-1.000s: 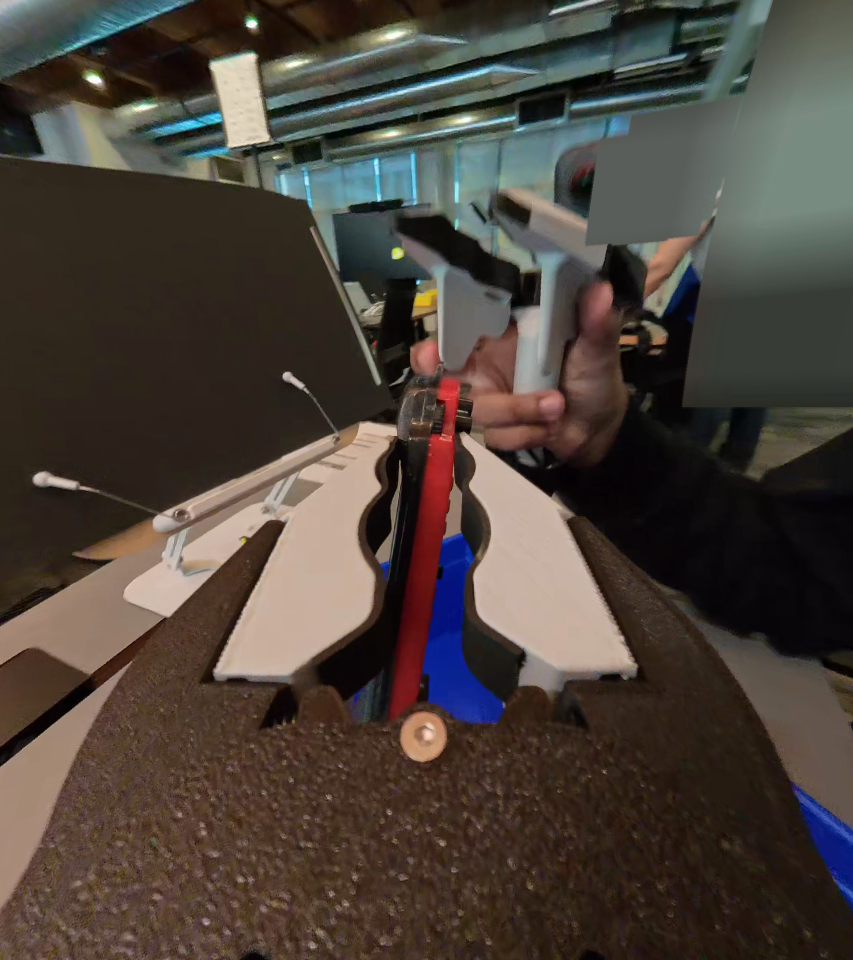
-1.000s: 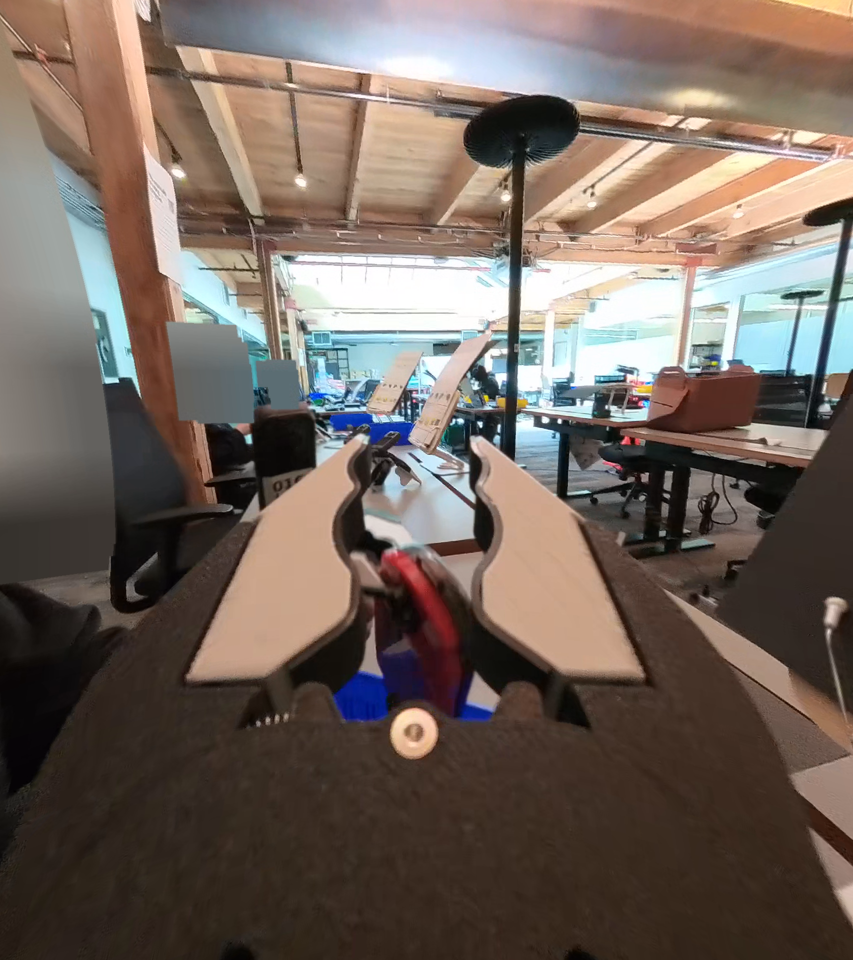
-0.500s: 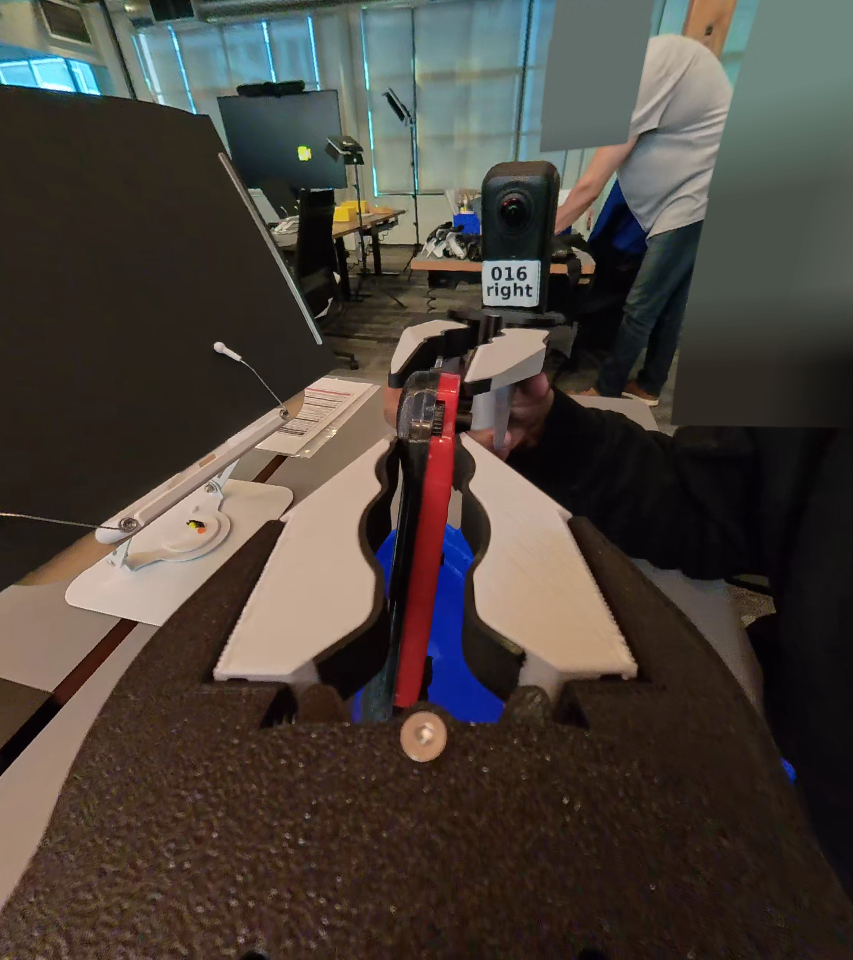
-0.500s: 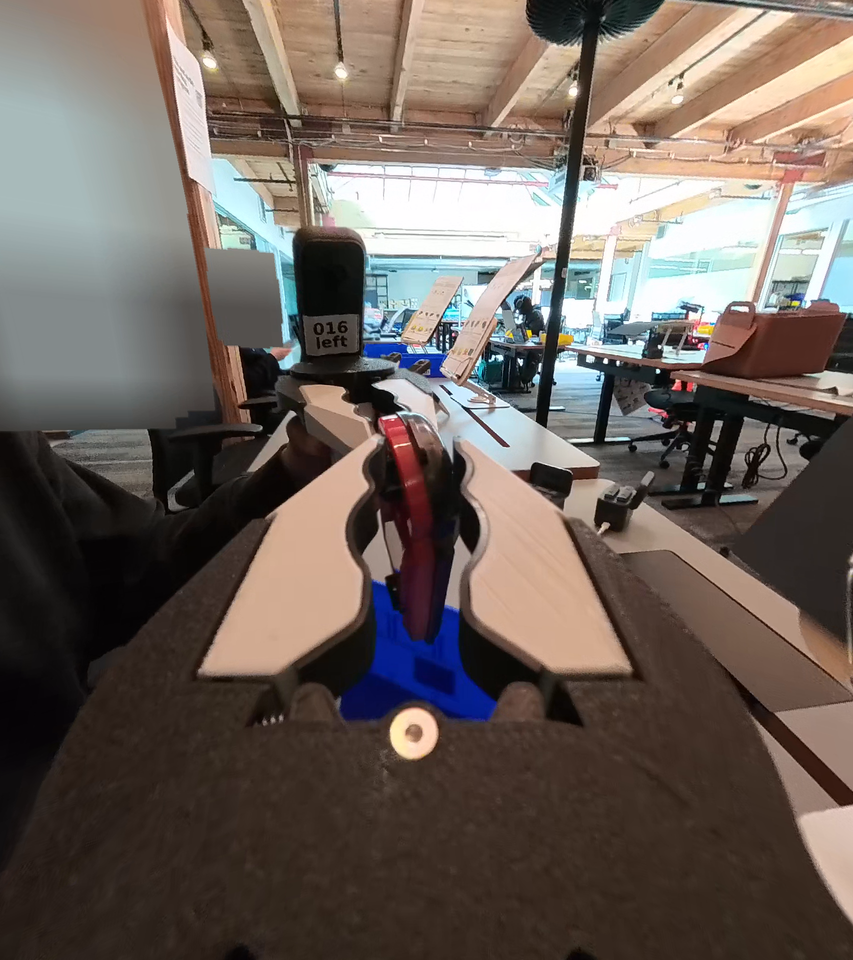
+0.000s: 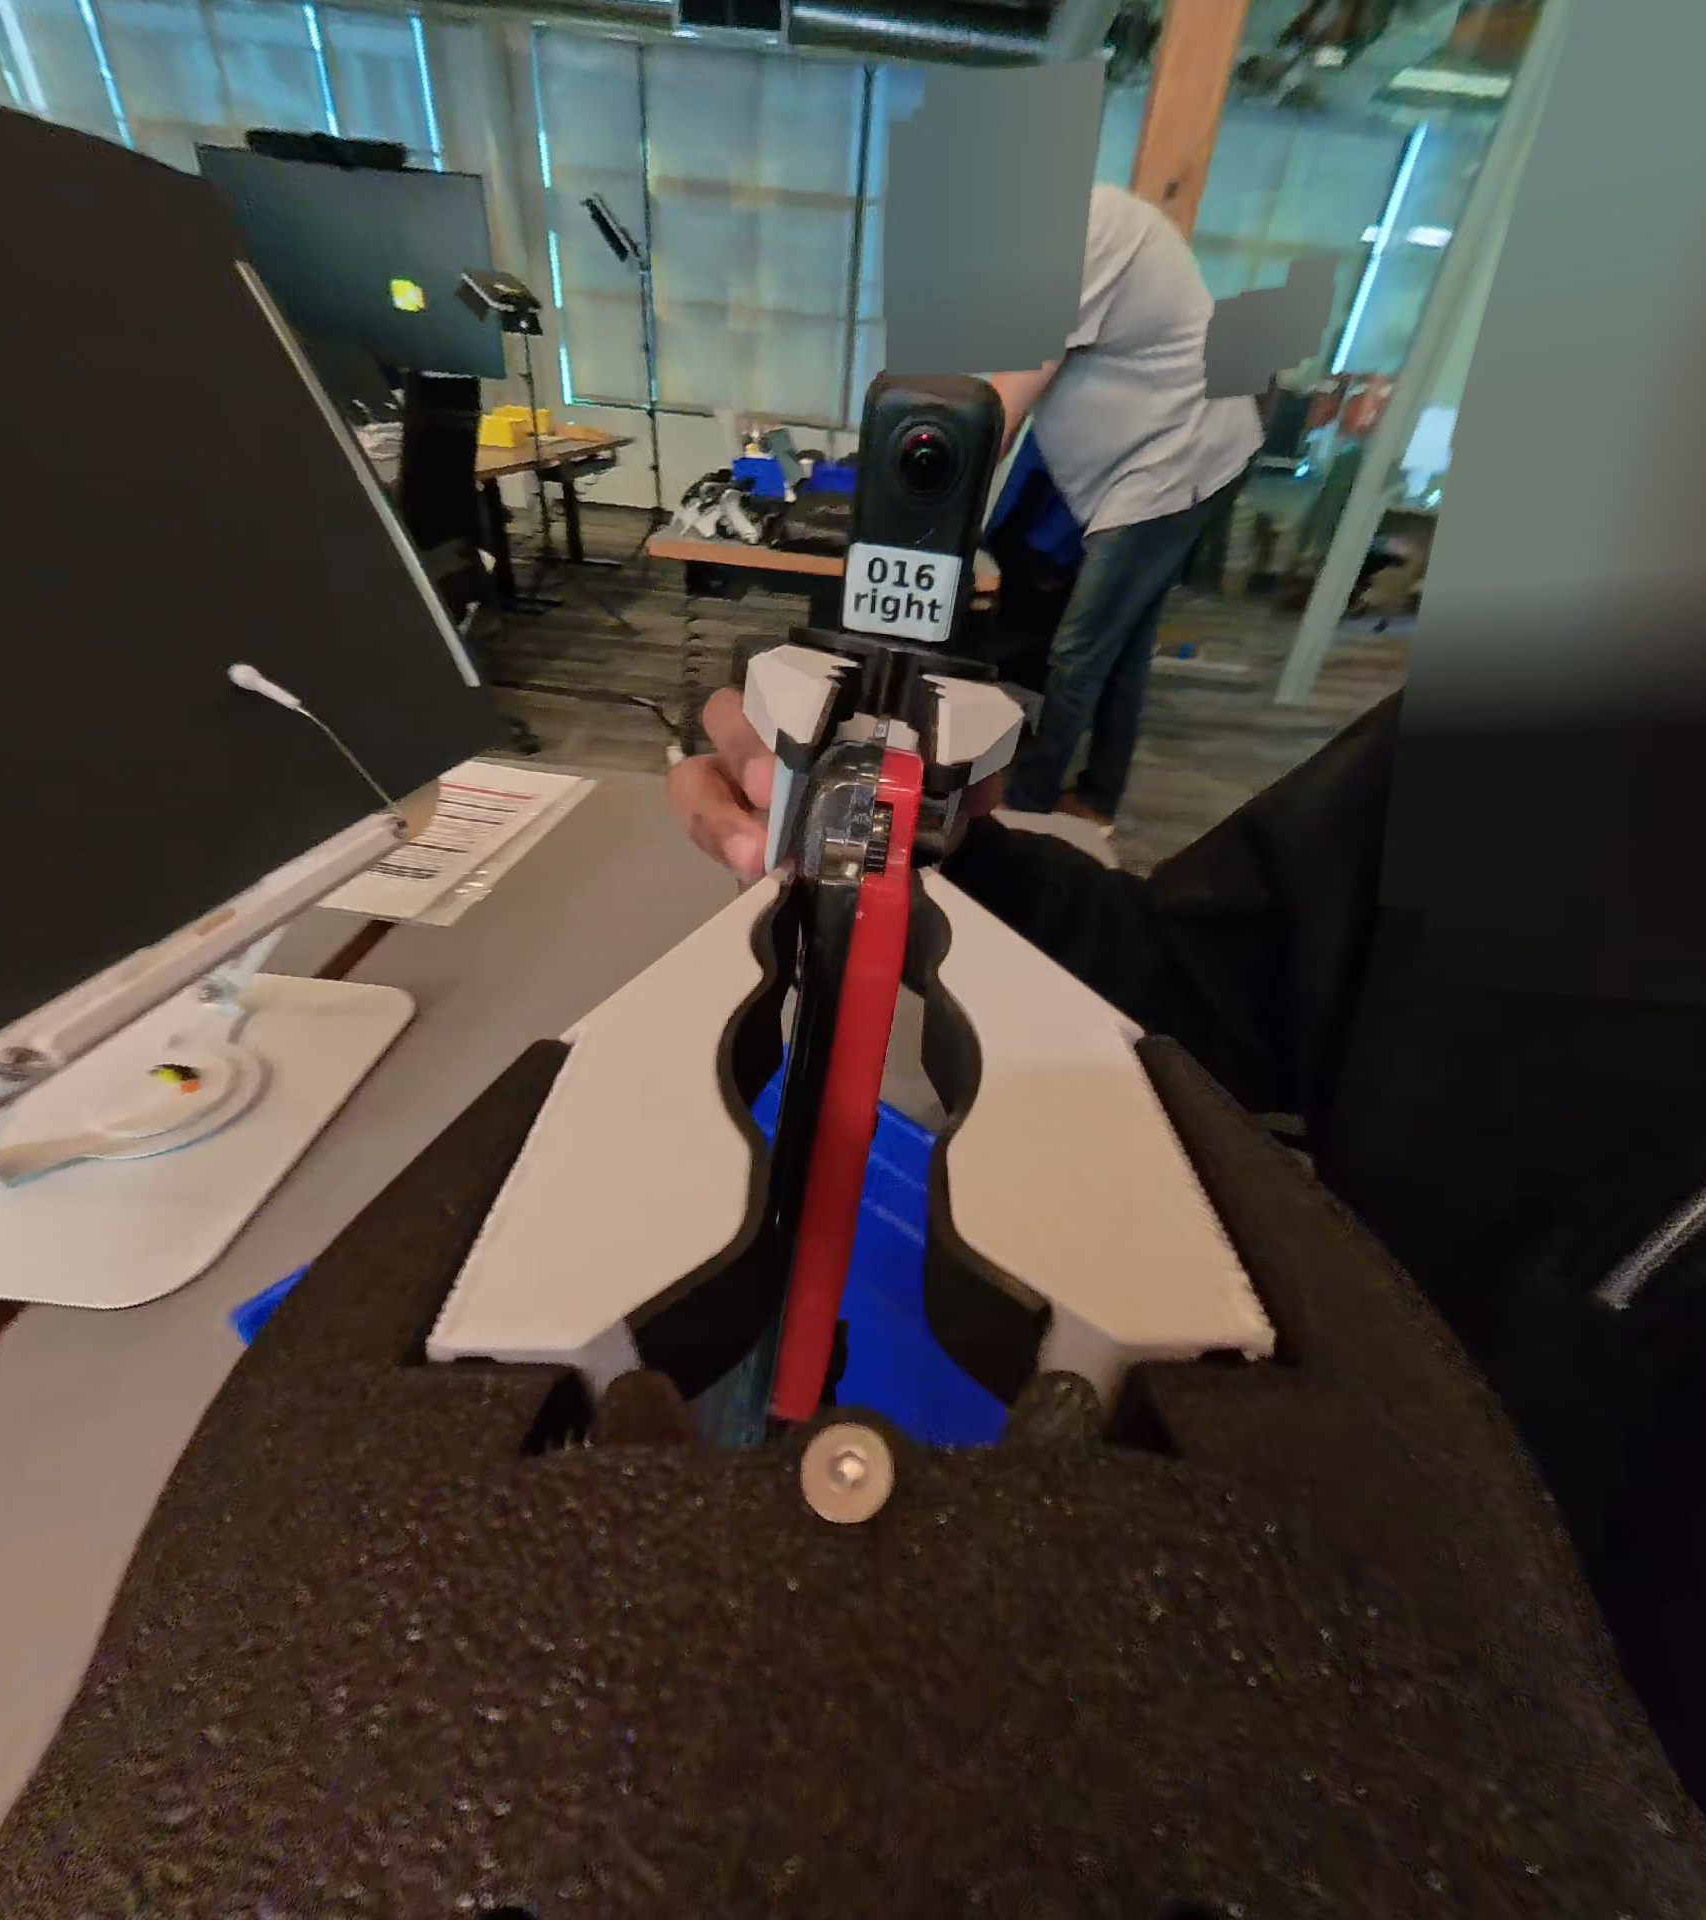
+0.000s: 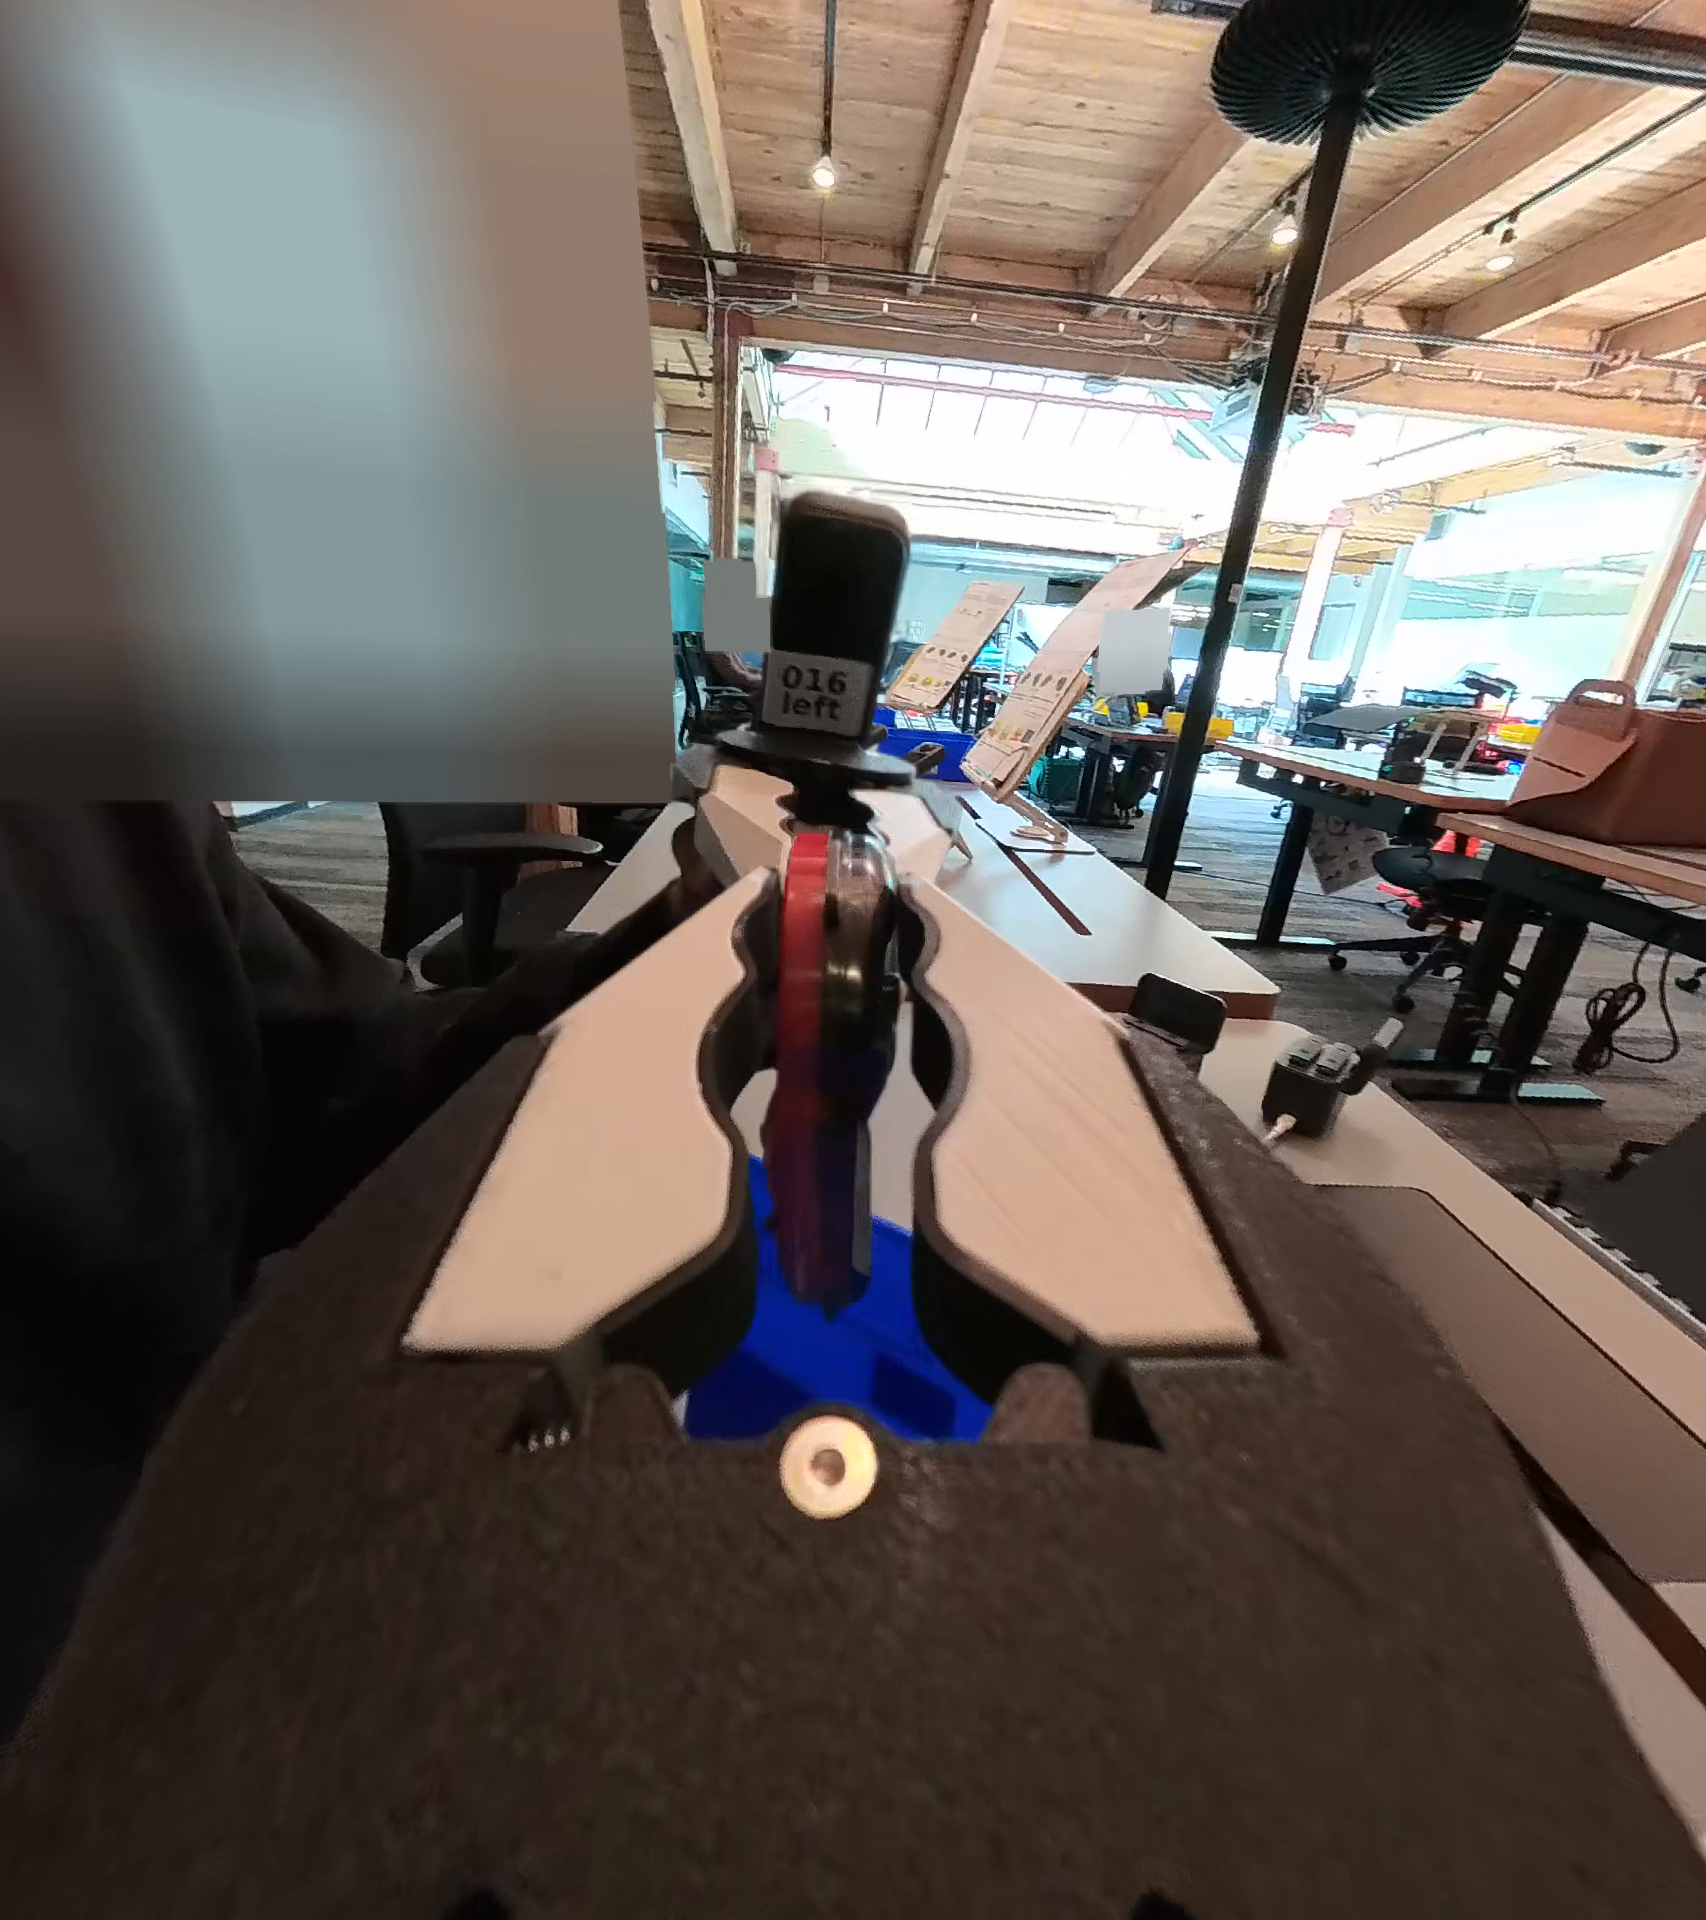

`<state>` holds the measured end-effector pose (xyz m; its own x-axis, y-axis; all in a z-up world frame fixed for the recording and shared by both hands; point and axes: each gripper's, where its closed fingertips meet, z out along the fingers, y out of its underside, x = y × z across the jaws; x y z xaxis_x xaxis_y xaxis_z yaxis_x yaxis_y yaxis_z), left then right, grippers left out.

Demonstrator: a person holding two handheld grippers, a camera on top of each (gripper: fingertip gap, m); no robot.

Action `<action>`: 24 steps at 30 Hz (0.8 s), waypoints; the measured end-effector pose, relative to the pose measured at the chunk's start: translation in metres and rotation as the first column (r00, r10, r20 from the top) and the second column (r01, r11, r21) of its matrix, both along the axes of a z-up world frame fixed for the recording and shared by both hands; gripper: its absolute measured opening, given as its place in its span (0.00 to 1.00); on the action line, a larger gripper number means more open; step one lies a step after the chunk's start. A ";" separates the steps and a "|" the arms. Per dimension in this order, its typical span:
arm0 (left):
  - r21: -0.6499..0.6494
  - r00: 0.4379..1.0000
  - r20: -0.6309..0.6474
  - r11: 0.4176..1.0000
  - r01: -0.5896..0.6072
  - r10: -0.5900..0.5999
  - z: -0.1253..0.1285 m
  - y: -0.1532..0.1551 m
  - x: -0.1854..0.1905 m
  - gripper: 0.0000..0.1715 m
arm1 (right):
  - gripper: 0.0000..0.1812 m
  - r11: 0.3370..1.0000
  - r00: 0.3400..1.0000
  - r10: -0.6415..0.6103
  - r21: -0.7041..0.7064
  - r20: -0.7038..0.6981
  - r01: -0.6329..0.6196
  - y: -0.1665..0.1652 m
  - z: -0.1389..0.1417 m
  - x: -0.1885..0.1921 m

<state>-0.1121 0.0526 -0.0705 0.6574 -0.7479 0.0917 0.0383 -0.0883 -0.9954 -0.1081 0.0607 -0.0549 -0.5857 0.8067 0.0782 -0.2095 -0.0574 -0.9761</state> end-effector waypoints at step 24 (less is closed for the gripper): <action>-0.015 0.999 -0.015 0.999 -0.041 0.040 -0.008 0.006 -0.001 0.12 | 0.00 1.000 0.999 -0.014 -0.001 0.036 0.014 0.006 0.001 0.000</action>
